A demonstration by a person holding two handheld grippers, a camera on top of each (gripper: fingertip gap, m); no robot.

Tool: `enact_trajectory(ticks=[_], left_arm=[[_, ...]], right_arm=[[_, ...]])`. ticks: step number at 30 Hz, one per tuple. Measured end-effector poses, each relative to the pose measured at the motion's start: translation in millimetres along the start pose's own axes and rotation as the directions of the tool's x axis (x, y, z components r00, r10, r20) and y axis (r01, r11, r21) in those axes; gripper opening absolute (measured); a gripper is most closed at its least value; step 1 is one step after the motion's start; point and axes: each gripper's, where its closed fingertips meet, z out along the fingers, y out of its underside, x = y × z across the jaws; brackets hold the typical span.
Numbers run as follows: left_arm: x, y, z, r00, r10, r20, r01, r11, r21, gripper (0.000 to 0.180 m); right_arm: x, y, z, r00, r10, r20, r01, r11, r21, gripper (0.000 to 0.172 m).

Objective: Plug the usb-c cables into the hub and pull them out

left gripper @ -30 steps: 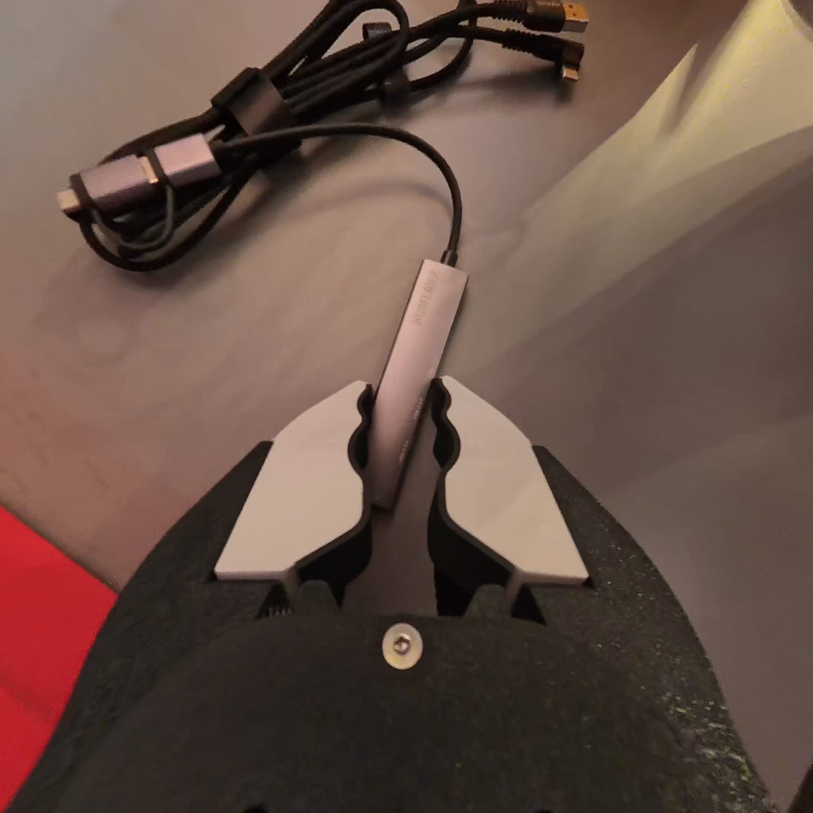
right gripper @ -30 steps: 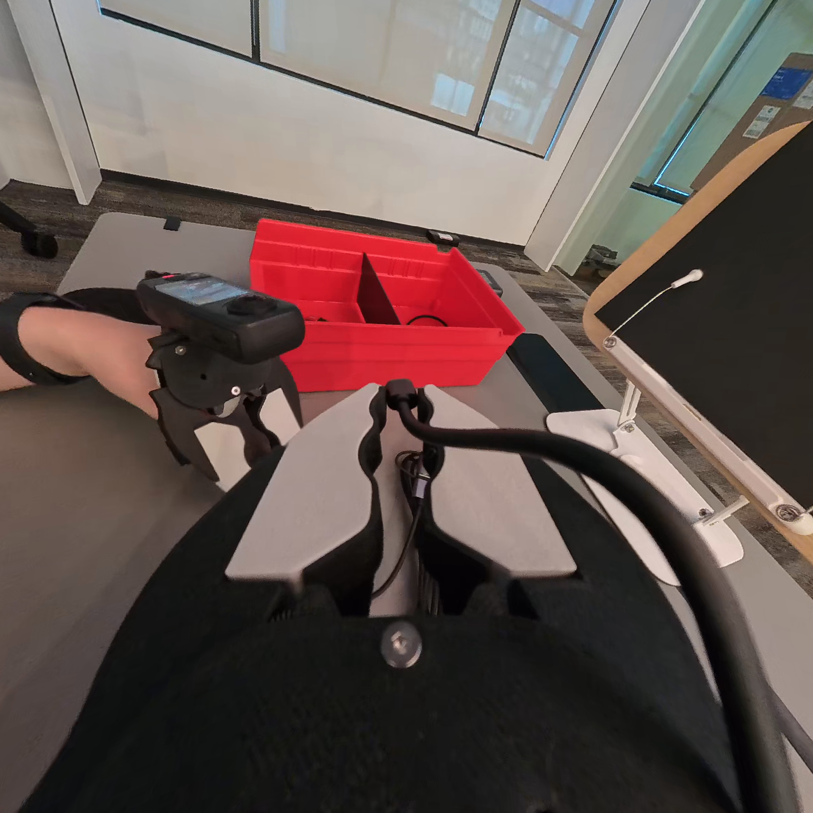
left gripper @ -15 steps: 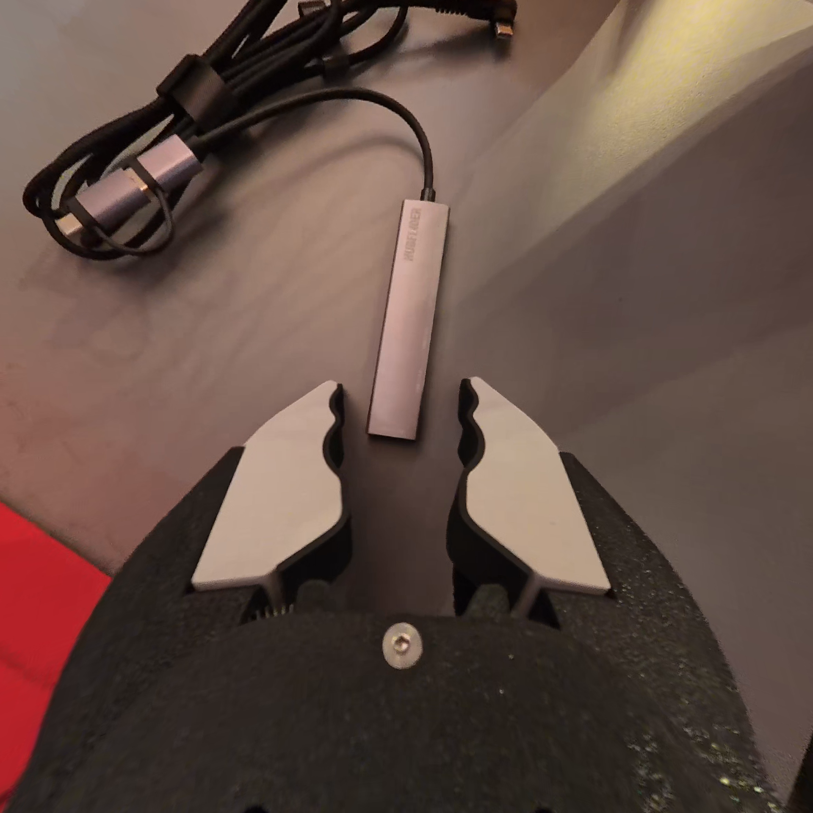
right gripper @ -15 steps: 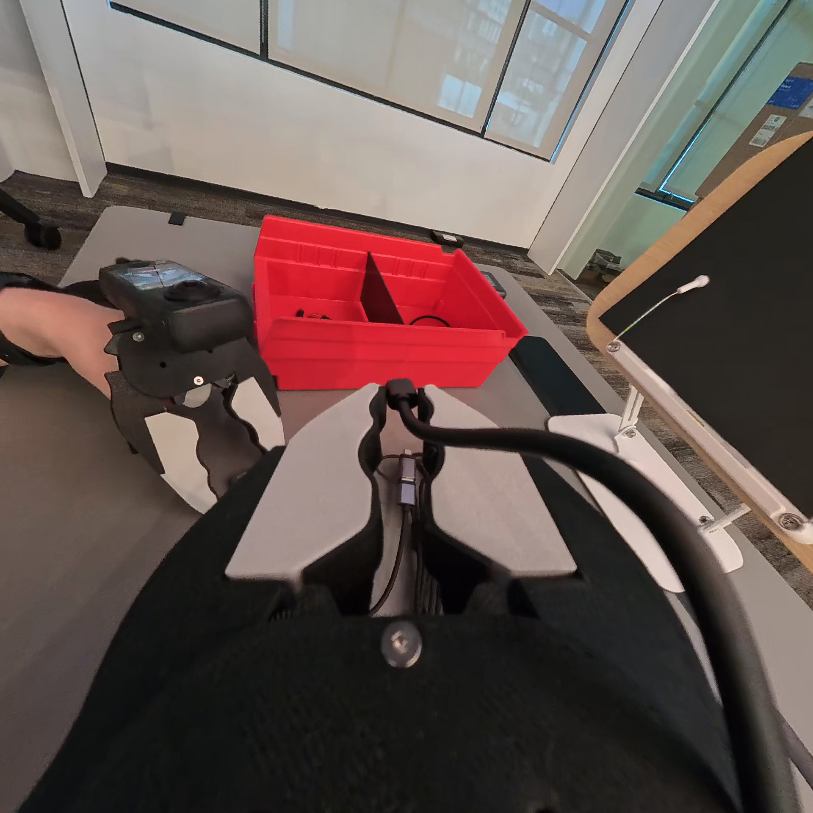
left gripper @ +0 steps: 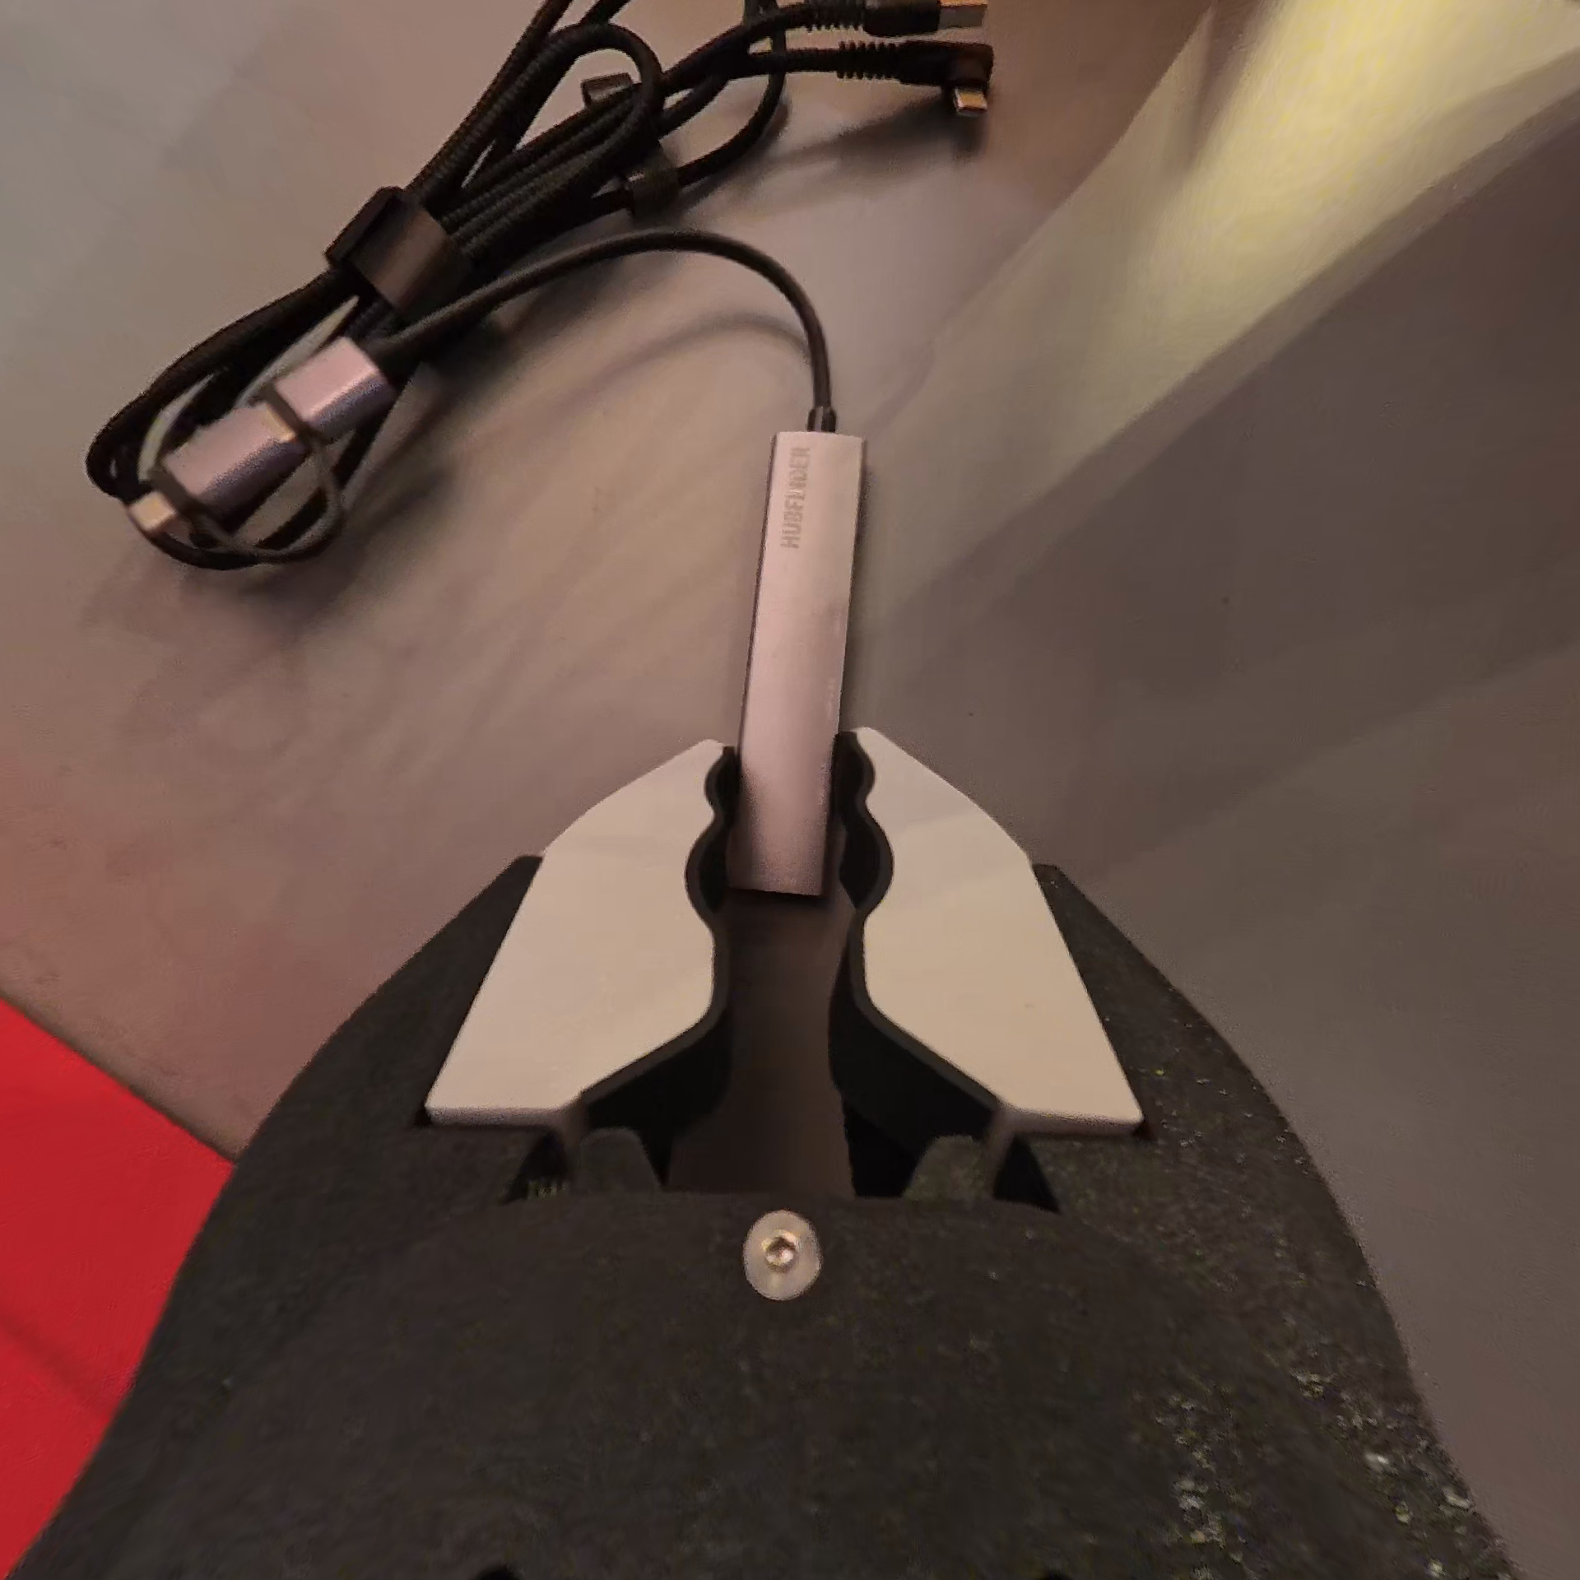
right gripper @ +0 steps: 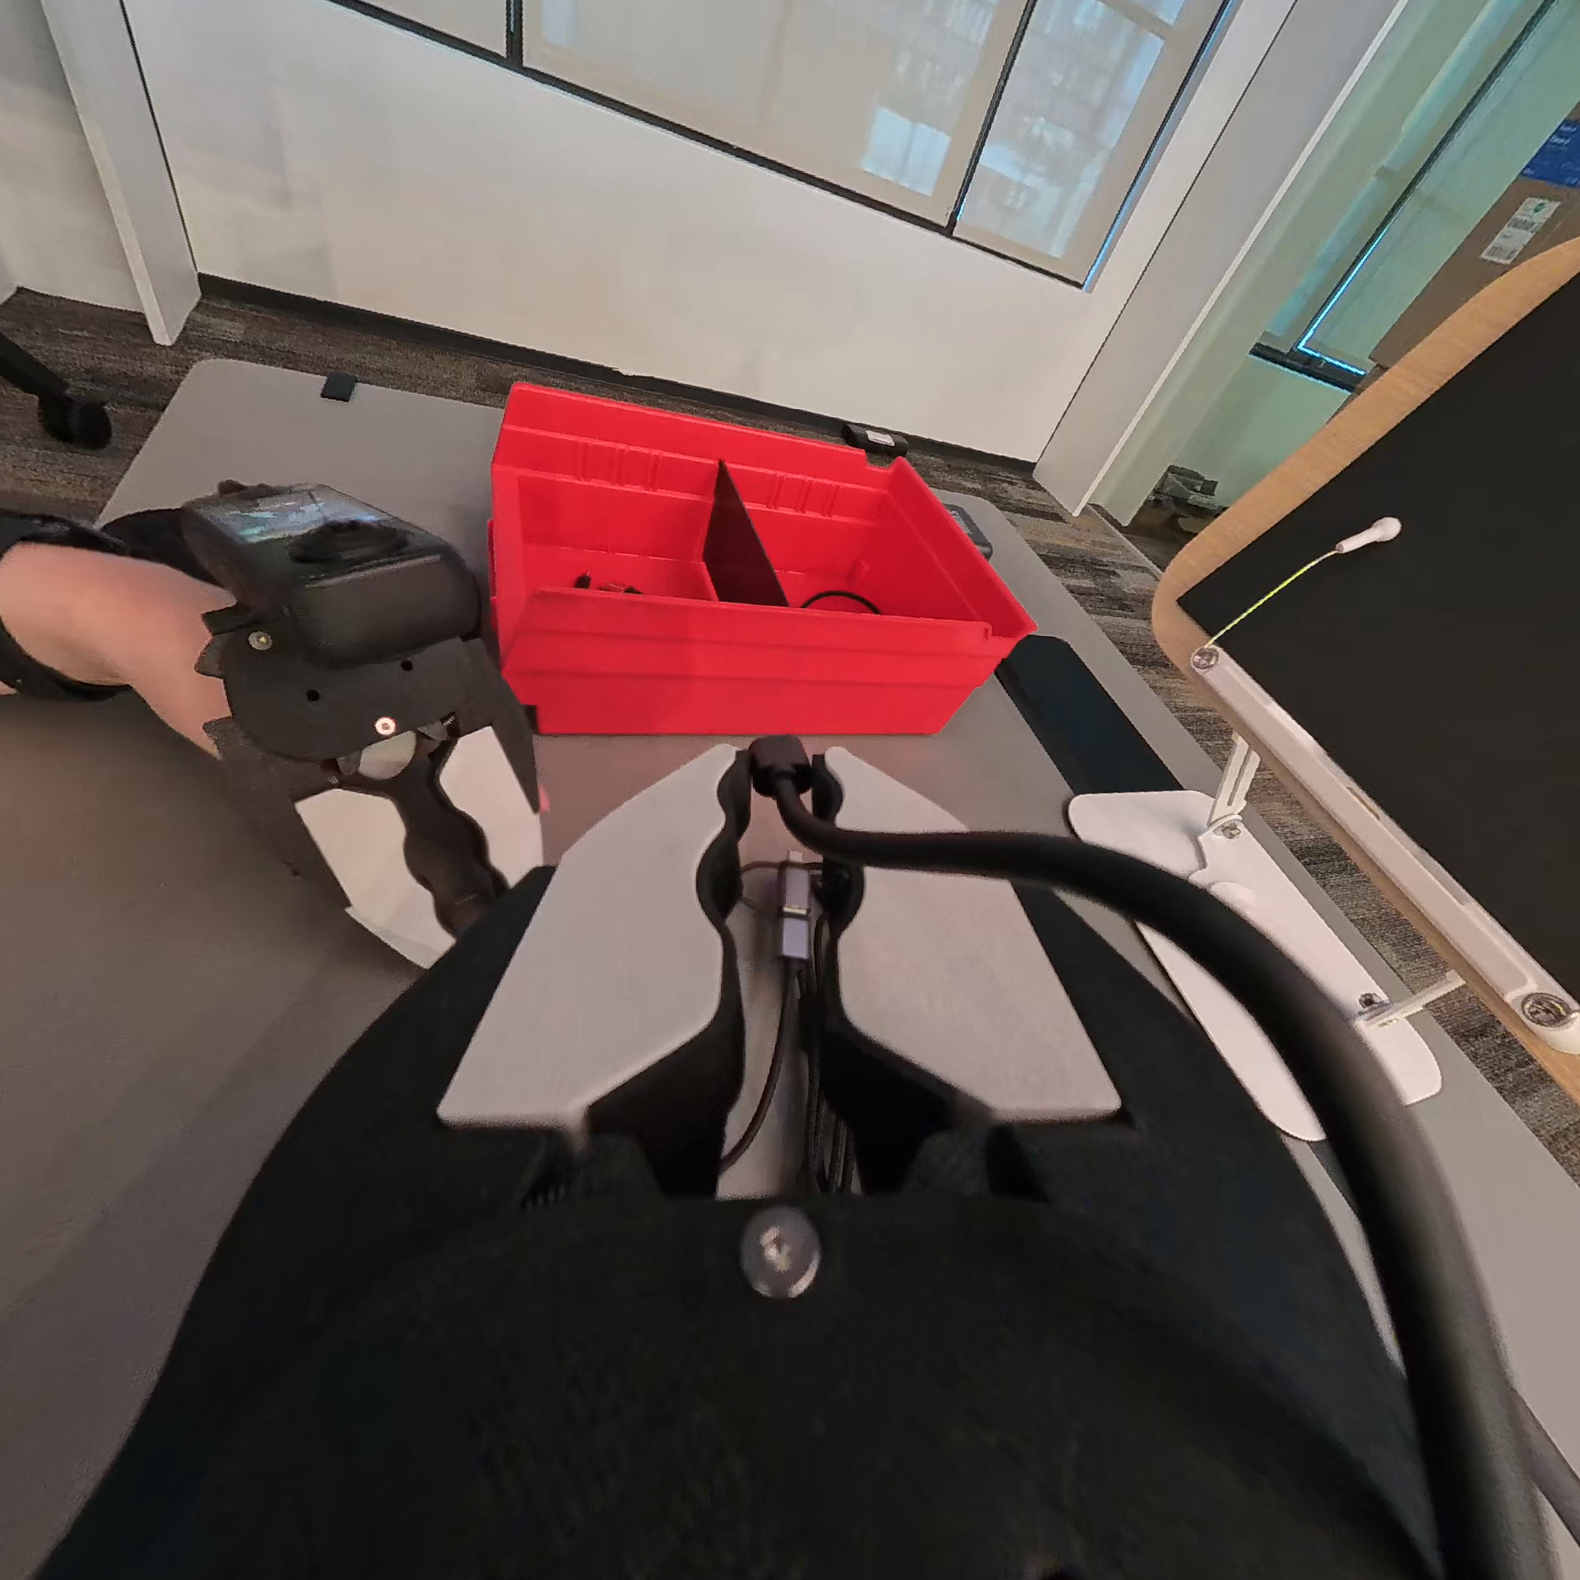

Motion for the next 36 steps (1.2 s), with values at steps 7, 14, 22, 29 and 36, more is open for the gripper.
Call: enact_trajectory(ticks=[7,14,22,29,36], left_arm=[[2,-3,-1,0.997,-0.062,-0.052,0.062,0.998,-0.003,0.021],[-10,-41,-19,0.946,-0.250,-0.207,0.291,0.935,0.201,0.021],[-48,-91,-67,0.913,-0.321,-0.251,0.403,0.804,0.436,0.021],[-43,-114,-85,0.924,-0.303,-0.233,0.381,0.789,0.483,0.021],[-34,-130,-88,0.939,-0.289,-0.185,0.343,0.794,0.503,0.021]], right_arm=[[4,-2,-3,1.000,0.004,-0.008,-0.004,1.000,0.007,0.013],[4,-7,-6,1.000,0.015,-0.005,-0.015,1.000,0.027,0.013],[-41,-10,-3,0.972,0.020,0.233,-0.018,1.000,-0.011,0.013],[-56,36,23,0.974,-0.027,0.225,0.077,0.973,-0.217,0.013],[-31,40,44,0.994,0.040,-0.100,-0.049,0.995,-0.089,0.013]])
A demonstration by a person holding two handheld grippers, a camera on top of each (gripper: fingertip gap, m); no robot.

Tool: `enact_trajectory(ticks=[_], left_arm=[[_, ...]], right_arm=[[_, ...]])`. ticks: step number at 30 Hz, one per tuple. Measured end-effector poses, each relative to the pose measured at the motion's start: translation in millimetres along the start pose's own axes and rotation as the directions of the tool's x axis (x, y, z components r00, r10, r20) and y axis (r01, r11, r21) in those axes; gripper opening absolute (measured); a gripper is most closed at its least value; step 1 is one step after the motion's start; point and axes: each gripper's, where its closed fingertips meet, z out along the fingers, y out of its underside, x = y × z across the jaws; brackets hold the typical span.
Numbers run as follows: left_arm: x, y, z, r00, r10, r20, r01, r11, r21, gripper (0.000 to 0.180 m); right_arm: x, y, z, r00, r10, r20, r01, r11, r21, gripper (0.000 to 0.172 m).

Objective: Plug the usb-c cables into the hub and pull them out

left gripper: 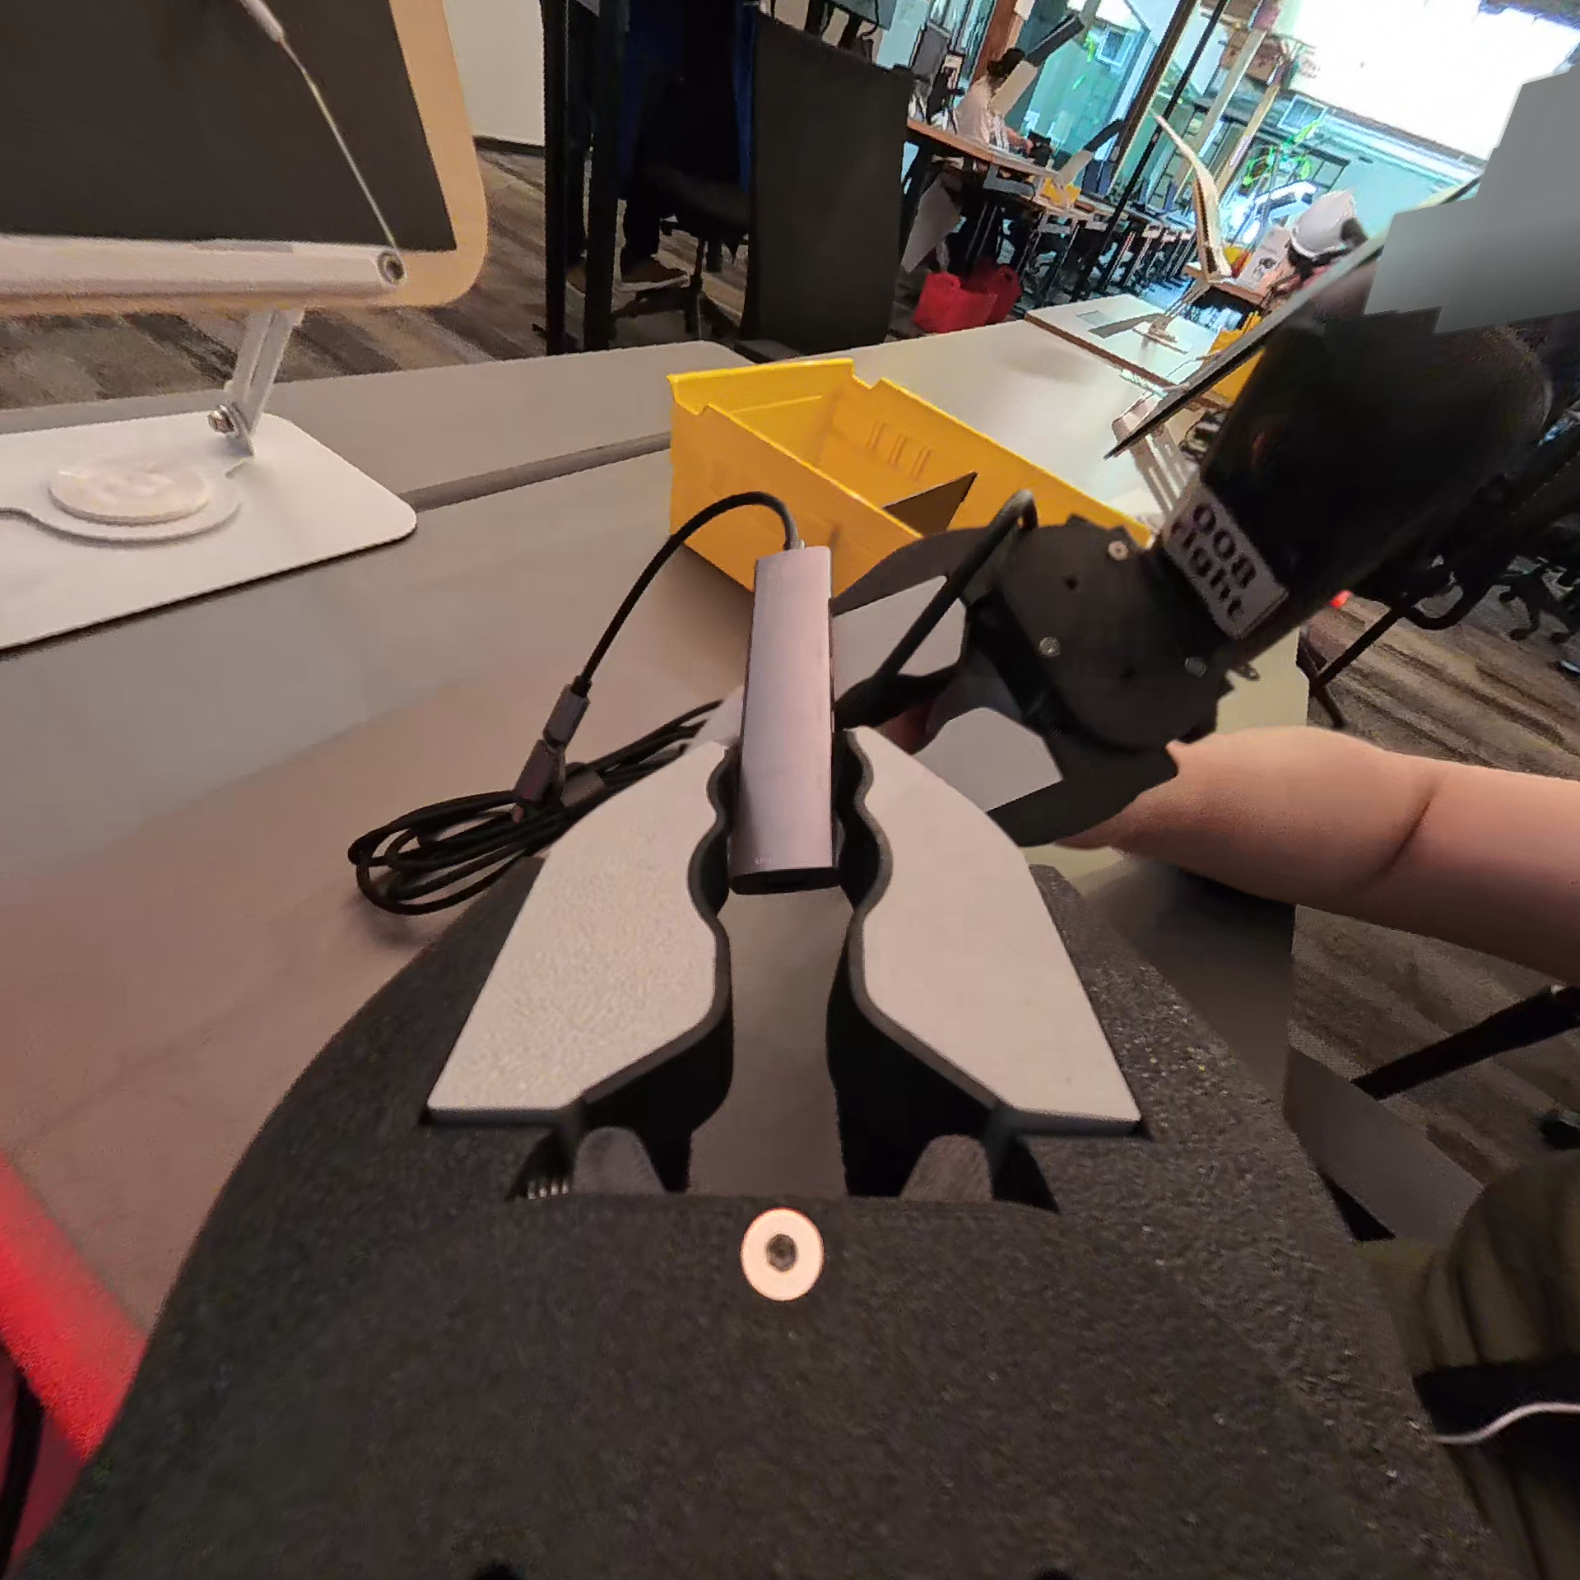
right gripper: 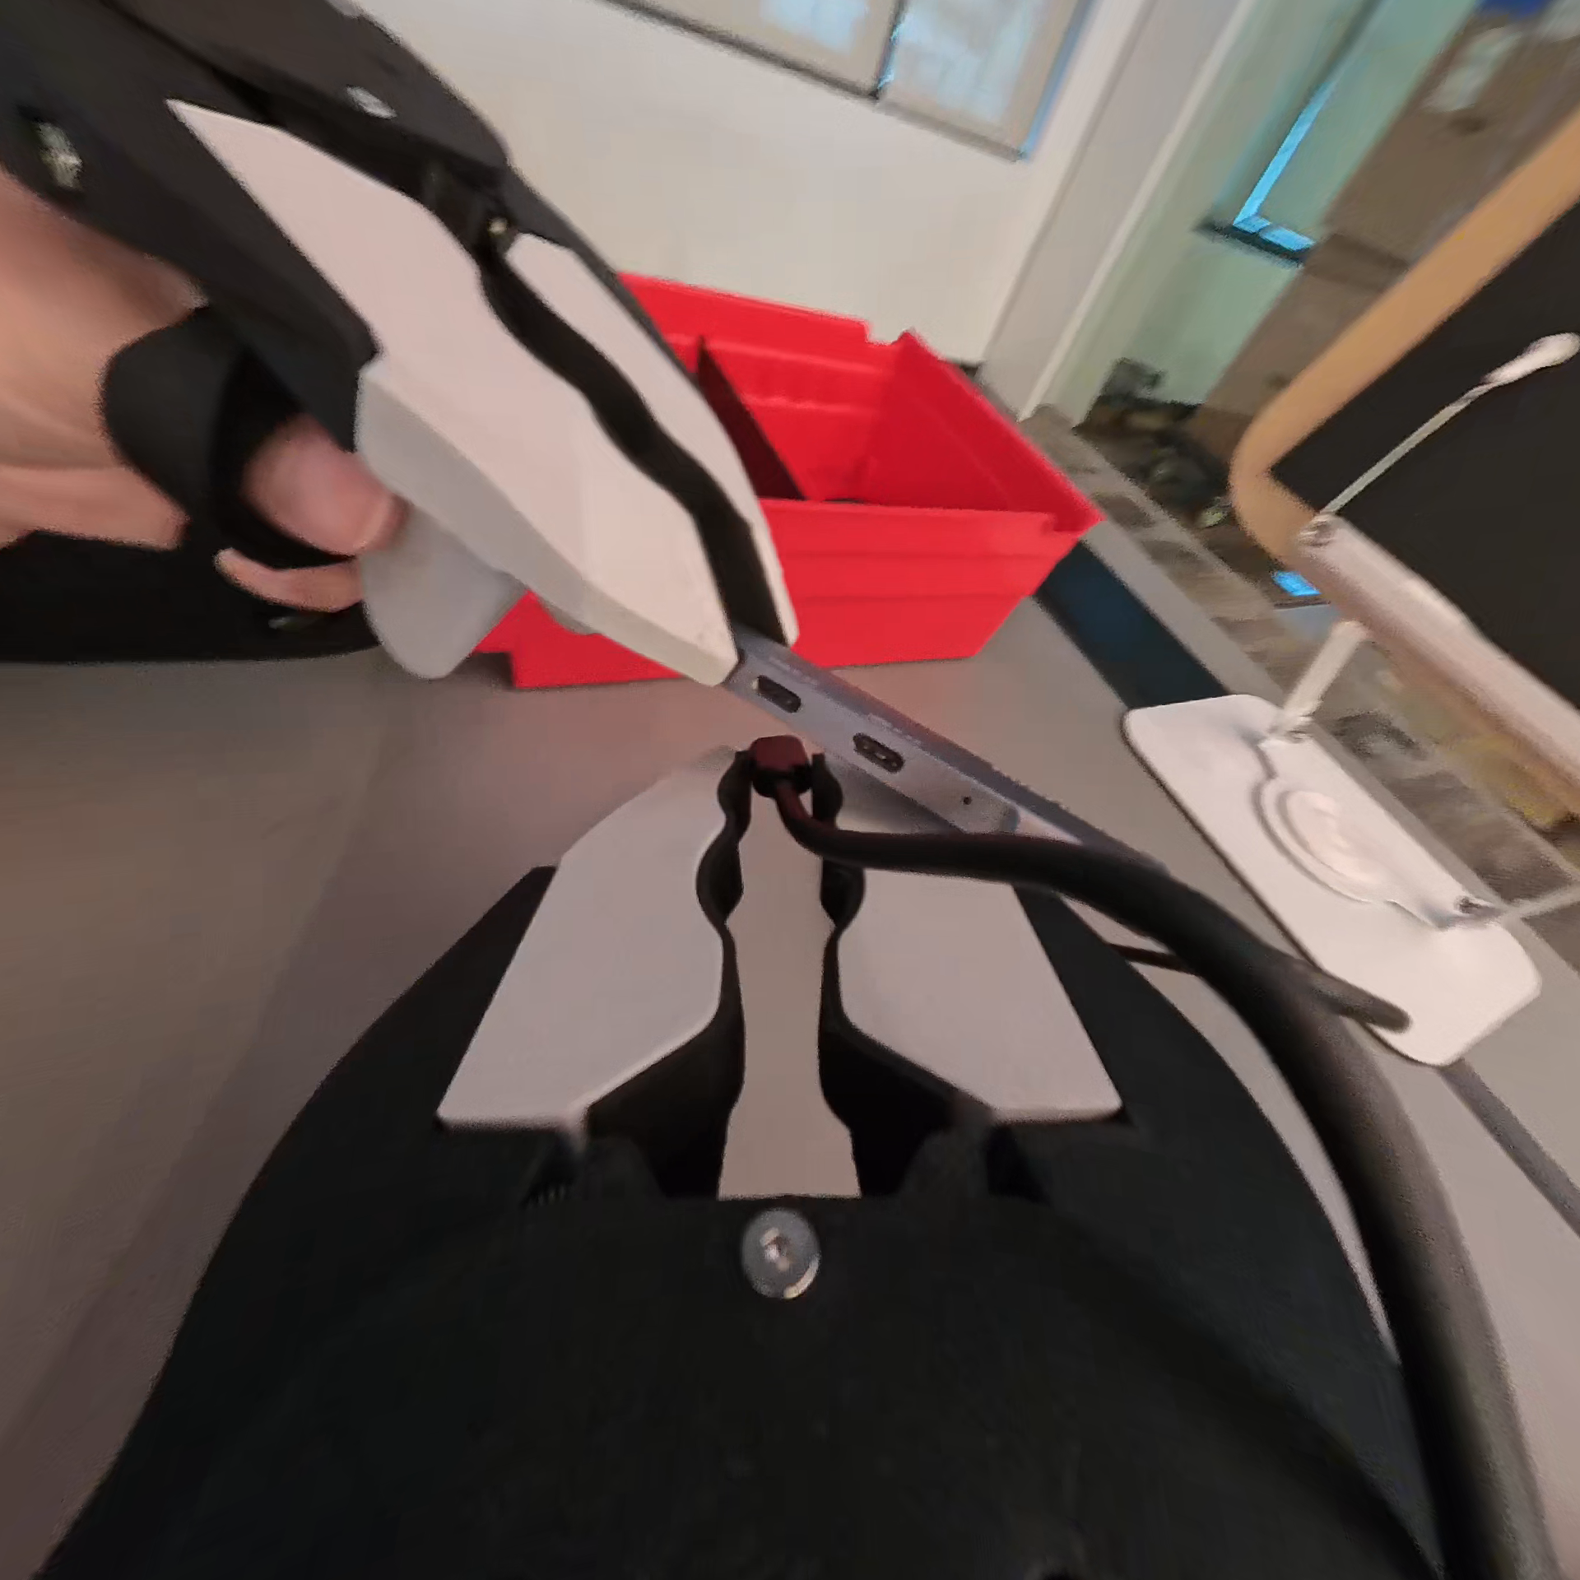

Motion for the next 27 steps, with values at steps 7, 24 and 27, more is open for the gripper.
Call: enact_trajectory(ticks=[7,24,27], left_arm=[[20,-14,13,0.984,0.144,0.108,-0.146,0.989,0.003,0.021],[36,-28,22,0.893,0.378,0.245,-0.388,0.922,-0.006,0.006],[32,-31,20,0.869,0.405,0.285,-0.420,0.907,-0.010,0.006]], right_arm=[[18,-20,-16,0.981,0.058,-0.187,-0.018,0.978,0.208,0.013],[43,-41,-45,0.925,-0.036,-0.379,0.159,0.941,0.300,0.013],[39,-38,-40,0.927,-0.068,-0.368,0.178,0.946,0.272,0.013]])
